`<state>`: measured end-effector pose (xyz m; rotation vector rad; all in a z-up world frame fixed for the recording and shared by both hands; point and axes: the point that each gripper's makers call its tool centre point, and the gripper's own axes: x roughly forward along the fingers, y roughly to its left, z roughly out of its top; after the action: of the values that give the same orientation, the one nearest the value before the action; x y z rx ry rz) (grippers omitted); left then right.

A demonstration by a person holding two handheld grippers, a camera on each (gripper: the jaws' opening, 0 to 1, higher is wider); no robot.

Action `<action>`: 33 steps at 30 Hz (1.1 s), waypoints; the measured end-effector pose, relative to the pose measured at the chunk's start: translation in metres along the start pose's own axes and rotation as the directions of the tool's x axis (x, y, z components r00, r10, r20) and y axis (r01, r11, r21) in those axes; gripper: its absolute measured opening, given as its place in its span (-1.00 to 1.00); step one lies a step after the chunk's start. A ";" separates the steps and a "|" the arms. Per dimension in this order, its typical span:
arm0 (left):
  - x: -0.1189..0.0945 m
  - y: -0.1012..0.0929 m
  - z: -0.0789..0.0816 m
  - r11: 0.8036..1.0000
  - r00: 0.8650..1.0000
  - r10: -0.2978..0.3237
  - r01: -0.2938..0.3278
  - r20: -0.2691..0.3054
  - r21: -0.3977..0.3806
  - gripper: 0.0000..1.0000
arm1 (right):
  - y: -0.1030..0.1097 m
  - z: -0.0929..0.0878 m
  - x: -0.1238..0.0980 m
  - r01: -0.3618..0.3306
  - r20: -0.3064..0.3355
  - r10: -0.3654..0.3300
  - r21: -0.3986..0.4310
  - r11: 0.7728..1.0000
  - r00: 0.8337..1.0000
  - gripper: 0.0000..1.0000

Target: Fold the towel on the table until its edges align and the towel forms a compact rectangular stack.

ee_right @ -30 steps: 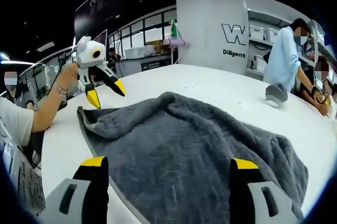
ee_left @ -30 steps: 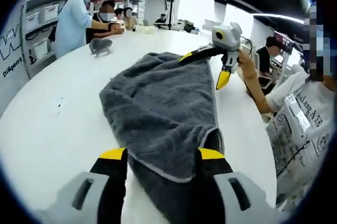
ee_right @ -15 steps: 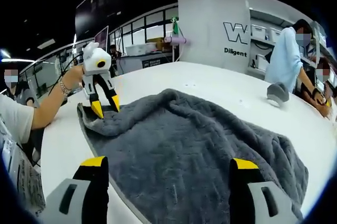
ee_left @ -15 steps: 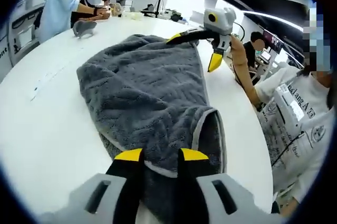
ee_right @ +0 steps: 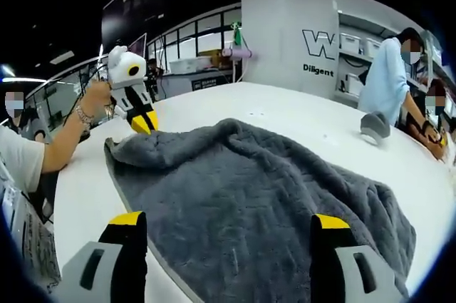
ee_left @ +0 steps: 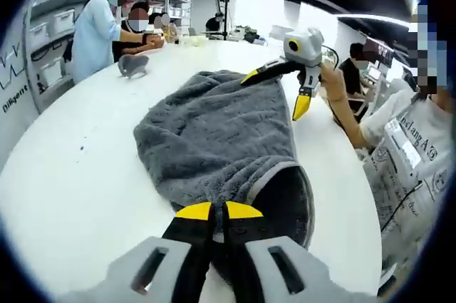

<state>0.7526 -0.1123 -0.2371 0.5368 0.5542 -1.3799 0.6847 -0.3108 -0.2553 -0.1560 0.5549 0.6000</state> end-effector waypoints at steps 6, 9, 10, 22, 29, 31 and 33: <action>-0.039 0.039 0.000 0.972 0.973 0.228 -0.226 -0.027 0.071 -0.87 | 0.000 0.000 0.000 0.001 -0.001 -0.001 0.000 1.000 1.000 0.99; -0.053 0.057 -0.005 0.954 0.954 0.298 -0.296 -0.021 0.048 -0.87 | 0.000 0.000 0.001 0.001 -0.004 -0.001 -0.003 1.000 1.000 0.99; -0.055 0.062 -0.008 0.946 0.946 0.321 -0.319 -0.032 0.050 -0.87 | 0.001 -0.001 0.001 0.000 -0.005 0.000 -0.004 1.000 1.000 0.99; -0.076 0.139 -0.041 0.785 0.787 0.609 -0.579 -0.100 0.219 -0.87 | 0.002 -0.003 0.003 -0.002 -0.021 0.002 -0.014 1.000 1.000 0.99; -0.070 0.169 -0.057 0.670 0.698 0.706 -0.605 -0.117 0.430 -0.86 | 0.004 -0.004 0.005 -0.006 -0.033 0.005 -0.023 1.000 0.999 0.99; -0.064 0.169 -0.060 0.659 0.694 0.712 -0.609 -0.108 0.441 -0.87 | 0.004 -0.004 0.005 -0.006 -0.035 0.005 -0.025 1.000 0.999 0.99; -0.059 0.174 -0.065 0.654 0.692 0.715 -0.608 -0.104 0.450 -0.87 | 0.004 -0.004 0.005 -0.007 -0.035 0.006 -0.024 1.000 0.999 0.99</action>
<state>0.9155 -0.0059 -0.2432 1.1463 0.2402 -0.6792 0.6837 -0.3067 -0.2616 -0.1882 0.5819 0.6112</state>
